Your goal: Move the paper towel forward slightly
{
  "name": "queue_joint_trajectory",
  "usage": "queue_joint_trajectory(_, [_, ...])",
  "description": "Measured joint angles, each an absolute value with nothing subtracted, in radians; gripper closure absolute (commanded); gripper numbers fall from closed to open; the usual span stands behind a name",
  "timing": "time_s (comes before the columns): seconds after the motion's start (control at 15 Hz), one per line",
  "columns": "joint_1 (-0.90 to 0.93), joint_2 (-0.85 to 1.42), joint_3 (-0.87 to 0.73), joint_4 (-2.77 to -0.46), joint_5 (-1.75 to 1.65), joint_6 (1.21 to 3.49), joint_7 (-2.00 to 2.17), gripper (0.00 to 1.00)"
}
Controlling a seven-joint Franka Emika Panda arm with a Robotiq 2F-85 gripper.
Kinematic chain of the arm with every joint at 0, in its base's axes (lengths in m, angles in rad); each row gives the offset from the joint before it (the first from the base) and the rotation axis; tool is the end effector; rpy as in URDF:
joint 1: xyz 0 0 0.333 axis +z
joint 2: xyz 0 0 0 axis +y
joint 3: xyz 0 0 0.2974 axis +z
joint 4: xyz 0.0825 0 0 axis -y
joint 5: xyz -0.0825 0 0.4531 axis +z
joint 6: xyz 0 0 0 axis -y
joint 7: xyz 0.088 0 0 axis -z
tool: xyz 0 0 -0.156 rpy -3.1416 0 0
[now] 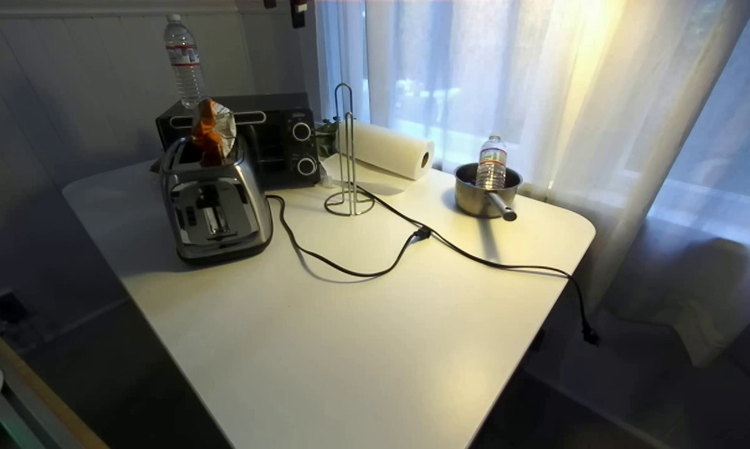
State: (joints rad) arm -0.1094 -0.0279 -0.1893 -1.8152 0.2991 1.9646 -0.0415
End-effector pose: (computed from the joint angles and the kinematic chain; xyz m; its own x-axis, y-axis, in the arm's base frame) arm 0.6303 -0.1608 0.4824 0.9172 -0.3600 0.1707 -0.3035 -0.9089 -0.2859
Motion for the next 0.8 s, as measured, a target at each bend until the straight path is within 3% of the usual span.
queue_joint_trajectory(0.27, [-0.133, 0.09, -0.199, -1.704, 0.362, 1.961, -0.059, 0.0])
queue_joint_trajectory(0.8, [-0.132, 0.098, -0.199, -1.684, 0.364, 1.952, -0.059, 0.0])
